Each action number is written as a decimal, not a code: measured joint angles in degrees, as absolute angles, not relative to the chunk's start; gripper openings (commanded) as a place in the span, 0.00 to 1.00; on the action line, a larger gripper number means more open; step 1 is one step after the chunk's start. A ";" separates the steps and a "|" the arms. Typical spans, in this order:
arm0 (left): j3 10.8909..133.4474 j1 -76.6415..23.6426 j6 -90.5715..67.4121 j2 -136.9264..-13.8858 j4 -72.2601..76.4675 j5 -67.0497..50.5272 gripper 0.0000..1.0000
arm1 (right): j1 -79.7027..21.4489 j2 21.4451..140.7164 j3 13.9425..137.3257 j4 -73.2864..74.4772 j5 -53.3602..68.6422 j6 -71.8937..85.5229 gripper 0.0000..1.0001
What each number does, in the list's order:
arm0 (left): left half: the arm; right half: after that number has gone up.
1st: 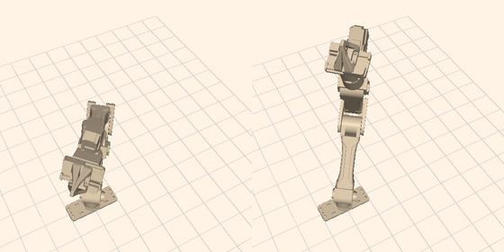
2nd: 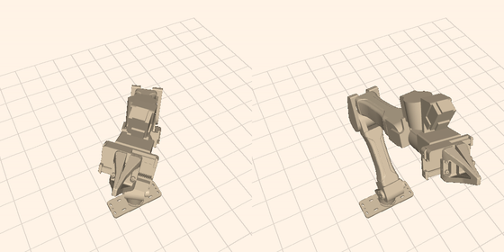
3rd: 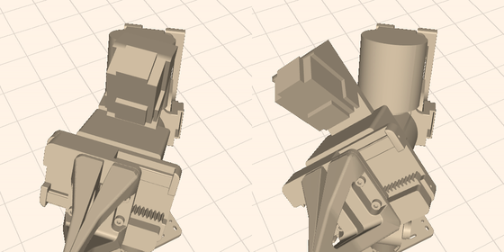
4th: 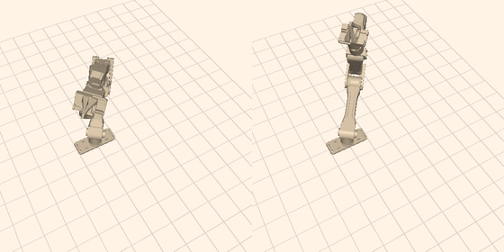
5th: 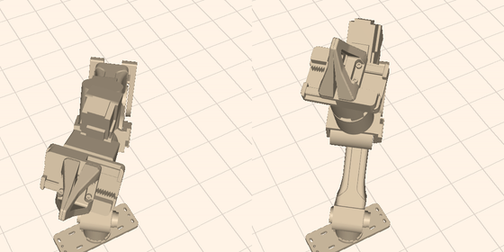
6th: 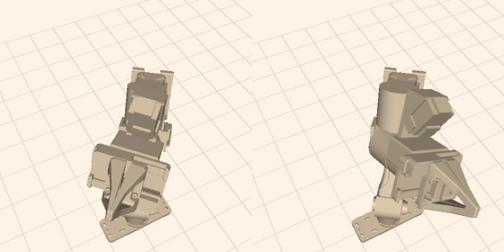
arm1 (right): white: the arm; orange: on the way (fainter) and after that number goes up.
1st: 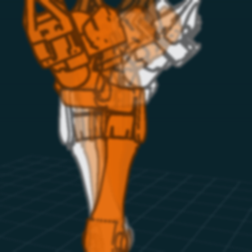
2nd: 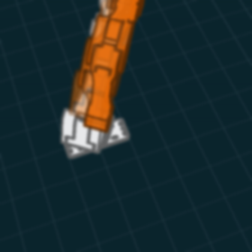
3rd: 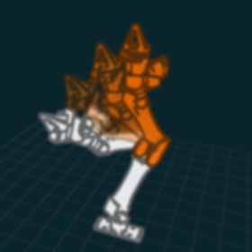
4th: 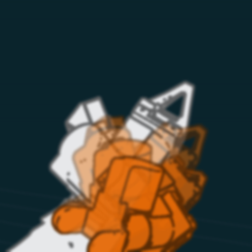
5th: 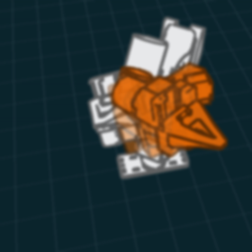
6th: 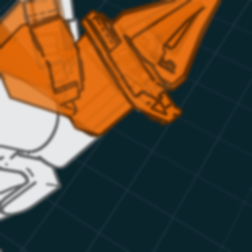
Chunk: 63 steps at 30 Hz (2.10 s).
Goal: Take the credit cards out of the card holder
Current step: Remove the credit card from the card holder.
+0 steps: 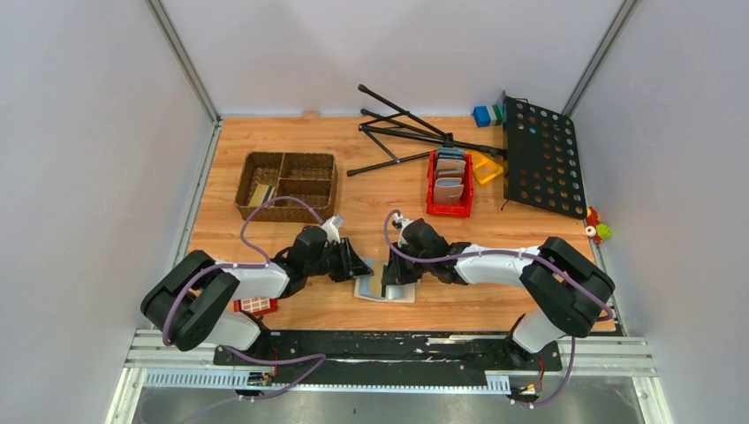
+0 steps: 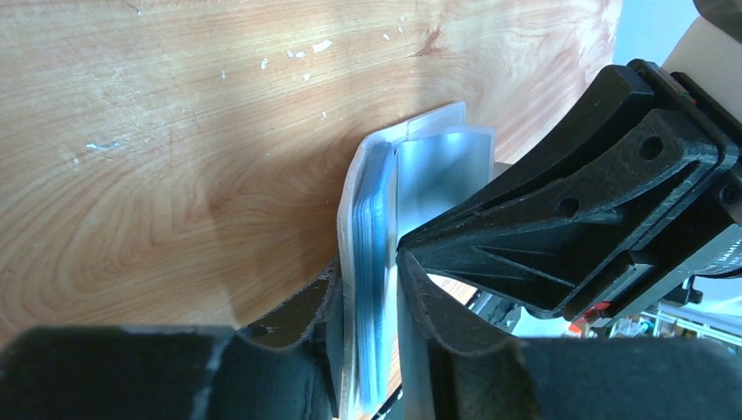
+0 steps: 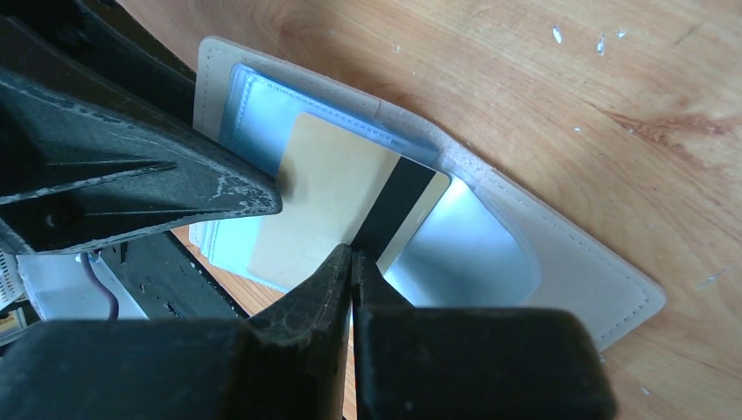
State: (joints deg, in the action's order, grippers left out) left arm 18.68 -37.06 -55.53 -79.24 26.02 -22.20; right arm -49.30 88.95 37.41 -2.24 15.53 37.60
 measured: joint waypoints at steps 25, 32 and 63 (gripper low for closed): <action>16.64 -33.17 -59.24 -74.06 31.77 -30.33 0.00 | -46.17 79.68 33.69 -3.03 17.74 38.83 0.19; 16.60 -31.64 -62.30 -70.32 32.64 -34.26 0.00 | -44.95 72.84 32.97 -3.66 19.70 40.91 0.30; 12.67 -30.55 -81.97 -59.57 49.17 -37.65 0.00 | -40.05 63.09 24.49 -26.63 35.29 61.45 0.21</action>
